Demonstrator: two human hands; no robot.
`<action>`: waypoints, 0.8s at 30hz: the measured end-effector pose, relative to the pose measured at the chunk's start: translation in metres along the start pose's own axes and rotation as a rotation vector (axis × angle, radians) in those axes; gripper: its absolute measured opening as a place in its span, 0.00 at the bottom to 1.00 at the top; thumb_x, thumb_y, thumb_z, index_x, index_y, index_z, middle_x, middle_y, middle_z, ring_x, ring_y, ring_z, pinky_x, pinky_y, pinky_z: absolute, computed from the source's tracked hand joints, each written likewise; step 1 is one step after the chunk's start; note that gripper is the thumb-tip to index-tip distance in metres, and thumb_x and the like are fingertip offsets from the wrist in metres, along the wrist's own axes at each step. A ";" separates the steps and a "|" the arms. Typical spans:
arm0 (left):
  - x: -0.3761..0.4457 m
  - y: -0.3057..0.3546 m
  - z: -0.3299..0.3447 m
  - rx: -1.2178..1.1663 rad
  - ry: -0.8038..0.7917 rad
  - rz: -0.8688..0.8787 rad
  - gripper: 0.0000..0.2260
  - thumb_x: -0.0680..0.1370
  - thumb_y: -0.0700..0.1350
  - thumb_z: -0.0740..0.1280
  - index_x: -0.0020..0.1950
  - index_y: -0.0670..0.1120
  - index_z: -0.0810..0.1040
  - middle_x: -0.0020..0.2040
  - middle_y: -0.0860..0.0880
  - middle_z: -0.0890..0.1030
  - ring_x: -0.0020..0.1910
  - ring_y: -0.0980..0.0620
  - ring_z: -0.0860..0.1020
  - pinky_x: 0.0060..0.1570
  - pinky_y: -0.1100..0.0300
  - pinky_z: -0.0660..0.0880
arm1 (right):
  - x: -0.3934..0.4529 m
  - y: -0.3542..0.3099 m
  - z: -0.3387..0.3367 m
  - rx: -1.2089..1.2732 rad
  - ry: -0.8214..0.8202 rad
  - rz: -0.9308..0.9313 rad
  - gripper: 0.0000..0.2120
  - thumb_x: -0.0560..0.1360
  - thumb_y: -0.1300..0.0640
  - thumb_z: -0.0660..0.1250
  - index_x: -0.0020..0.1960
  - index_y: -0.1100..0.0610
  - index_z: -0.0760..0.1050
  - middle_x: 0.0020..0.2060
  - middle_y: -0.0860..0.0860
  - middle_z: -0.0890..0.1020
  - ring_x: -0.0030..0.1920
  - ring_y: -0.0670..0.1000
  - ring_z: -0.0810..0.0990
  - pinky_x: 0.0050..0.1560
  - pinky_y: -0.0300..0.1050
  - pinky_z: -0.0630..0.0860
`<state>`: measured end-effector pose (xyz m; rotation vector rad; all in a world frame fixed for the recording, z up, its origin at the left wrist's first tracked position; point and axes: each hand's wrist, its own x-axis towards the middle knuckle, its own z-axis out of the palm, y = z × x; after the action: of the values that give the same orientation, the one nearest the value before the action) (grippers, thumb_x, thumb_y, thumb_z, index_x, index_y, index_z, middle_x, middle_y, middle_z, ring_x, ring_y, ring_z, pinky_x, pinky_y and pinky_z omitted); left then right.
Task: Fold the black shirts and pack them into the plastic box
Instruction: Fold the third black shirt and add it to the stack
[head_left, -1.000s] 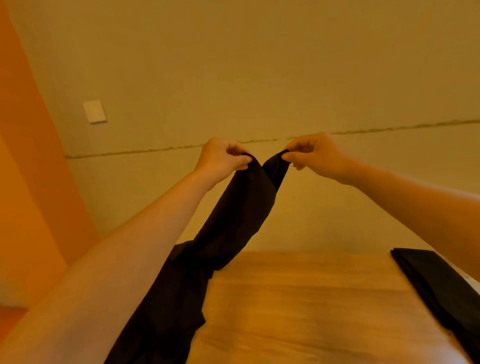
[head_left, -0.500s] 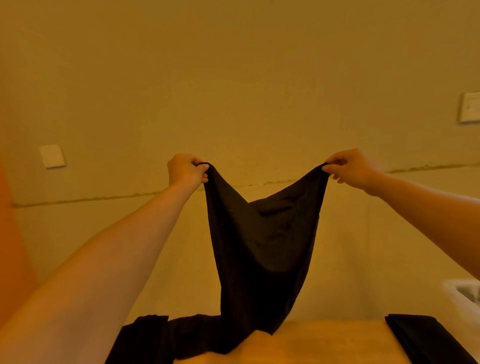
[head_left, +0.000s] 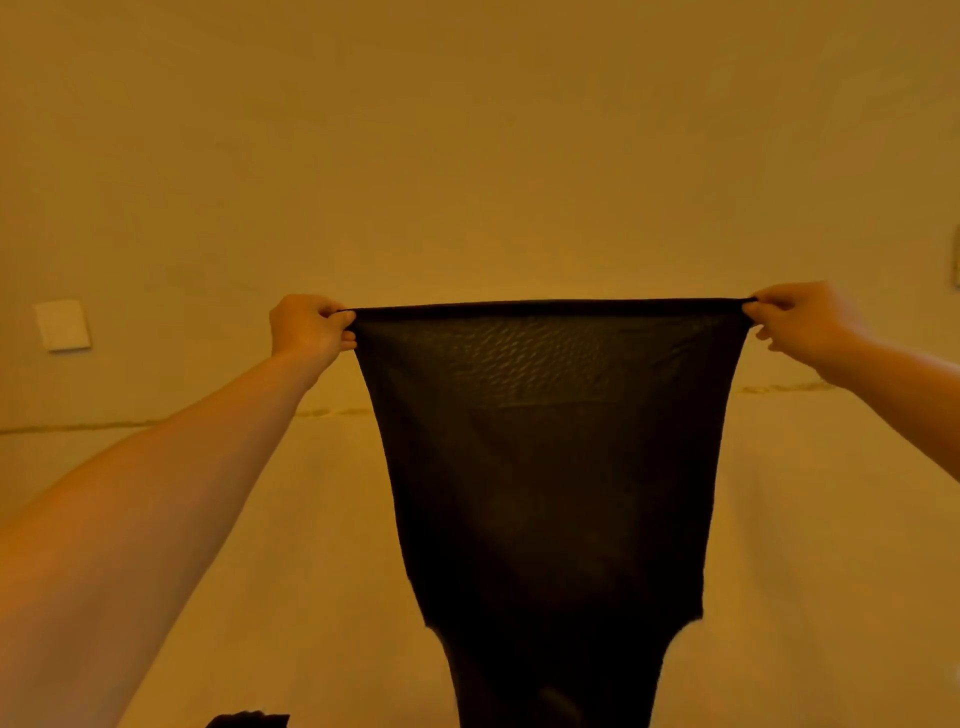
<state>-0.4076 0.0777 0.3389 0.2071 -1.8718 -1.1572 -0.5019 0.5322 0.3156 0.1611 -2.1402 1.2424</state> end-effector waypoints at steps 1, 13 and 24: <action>0.001 -0.002 -0.001 -0.005 -0.009 0.003 0.02 0.79 0.36 0.65 0.50 0.40 0.78 0.36 0.46 0.77 0.33 0.52 0.78 0.38 0.64 0.79 | 0.001 -0.002 -0.002 0.019 0.007 0.000 0.11 0.79 0.57 0.64 0.58 0.61 0.78 0.45 0.58 0.80 0.37 0.51 0.77 0.44 0.47 0.74; -0.060 -0.045 -0.045 0.081 -0.358 -0.057 0.08 0.80 0.38 0.64 0.57 0.39 0.79 0.43 0.46 0.79 0.39 0.54 0.77 0.29 0.70 0.75 | -0.067 0.018 -0.032 0.093 -0.164 0.067 0.07 0.76 0.60 0.68 0.53 0.61 0.79 0.39 0.52 0.79 0.38 0.48 0.77 0.33 0.33 0.79; -0.220 -0.067 -0.148 0.190 -0.584 -0.026 0.07 0.79 0.42 0.66 0.50 0.53 0.82 0.41 0.53 0.84 0.39 0.52 0.79 0.41 0.65 0.76 | -0.244 0.044 -0.109 0.093 -0.387 0.106 0.12 0.68 0.43 0.74 0.45 0.49 0.82 0.45 0.55 0.84 0.48 0.55 0.82 0.42 0.37 0.80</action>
<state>-0.1871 0.0678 0.1783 -0.0084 -2.5003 -1.1340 -0.2778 0.5941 0.1772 0.3577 -2.4440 1.4700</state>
